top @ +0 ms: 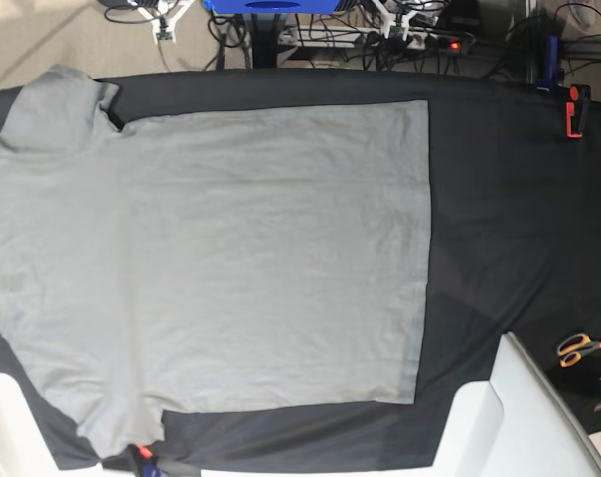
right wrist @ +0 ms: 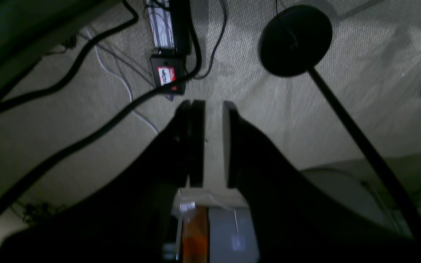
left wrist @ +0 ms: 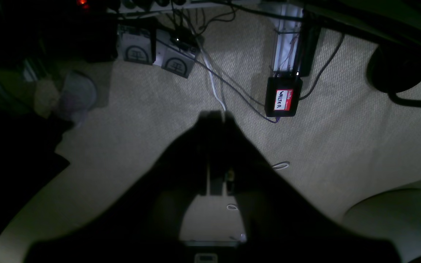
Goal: Fold the T-shirt properly
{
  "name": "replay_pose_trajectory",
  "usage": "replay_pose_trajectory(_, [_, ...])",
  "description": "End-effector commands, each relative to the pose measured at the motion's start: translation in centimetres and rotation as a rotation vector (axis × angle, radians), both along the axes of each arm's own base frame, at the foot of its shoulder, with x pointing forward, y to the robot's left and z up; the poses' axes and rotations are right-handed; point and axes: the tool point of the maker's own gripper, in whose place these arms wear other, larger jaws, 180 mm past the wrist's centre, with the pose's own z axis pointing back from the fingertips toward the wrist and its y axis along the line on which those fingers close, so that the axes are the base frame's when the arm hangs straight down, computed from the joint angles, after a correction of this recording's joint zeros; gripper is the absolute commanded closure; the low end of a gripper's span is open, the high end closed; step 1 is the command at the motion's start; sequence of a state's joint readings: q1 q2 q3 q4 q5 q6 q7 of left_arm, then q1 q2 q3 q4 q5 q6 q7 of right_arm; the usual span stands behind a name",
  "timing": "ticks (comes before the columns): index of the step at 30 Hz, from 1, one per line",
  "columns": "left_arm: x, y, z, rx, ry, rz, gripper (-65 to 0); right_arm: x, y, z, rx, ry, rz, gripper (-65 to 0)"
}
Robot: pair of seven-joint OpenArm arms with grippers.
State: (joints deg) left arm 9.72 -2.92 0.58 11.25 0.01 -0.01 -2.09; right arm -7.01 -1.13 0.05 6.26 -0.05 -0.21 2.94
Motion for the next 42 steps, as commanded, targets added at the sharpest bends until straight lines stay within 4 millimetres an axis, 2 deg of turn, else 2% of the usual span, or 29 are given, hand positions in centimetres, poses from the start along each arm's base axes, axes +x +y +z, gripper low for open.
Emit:
replay_pose_trajectory(1, [-0.5,0.1,0.0,0.001,0.007,-0.002,0.0,-0.9,0.1,0.1,0.0,0.036,-0.006,-8.4])
replay_pose_trajectory(7, [-0.7,0.1,0.1,0.001,0.011,-0.011,0.0,-1.7,0.2,0.2,-0.002,0.094,-0.006,-8.4])
replay_pose_trajectory(10, [-1.8,0.2,0.2,0.002,0.026,-0.009,0.0,-1.8,0.1,0.2,-0.003,0.094,-0.006,-8.4])
replay_pose_trajectory(15, [-2.1,0.1,0.2,0.001,0.031,-0.007,0.0,-1.8,0.0,0.2,-0.005,0.093,-0.006,-8.4])
replay_pose_trajectory(21, [-2.2,0.1,0.2,0.001,0.032,-0.002,0.0,-0.8,0.2,0.1,0.0,0.028,-0.007,-8.4])
replay_pose_trajectory(28, [-2.3,0.4,0.2,0.006,0.034,-0.01,0.0,-0.6,0.3,0.0,0.001,0.021,-0.007,-8.4])
replay_pose_trajectory(33, [-2.5,0.3,0.6,0.002,-0.035,-0.02,0.0,-1.9,0.5,0.2,0.004,0.044,-0.007,-8.1])
replay_pose_trajectory(34, [-2.8,0.3,0.7,0.002,-0.045,-0.021,0.0,-2.8,0.6,0.3,0.006,0.058,-0.009,-7.1])
replay_pose_trajectory(36, [-3.1,0.5,1.0,0.004,-0.06,-0.02,0.0,-3.0,0.7,0.4,0.007,0.042,-0.011,-0.8])
replay_pose_trajectory(40, [-3.7,1.8,1.8,0.021,-0.092,-0.027,0.0,-4.7,0.4,1.2,-0.001,0.076,-0.014,0.0])
replay_pose_trajectory(42, [-3.5,3.3,2.5,0.041,-0.121,-0.045,0.0,-5.2,-0.5,2.1,-0.024,0.075,-0.06,0.0])
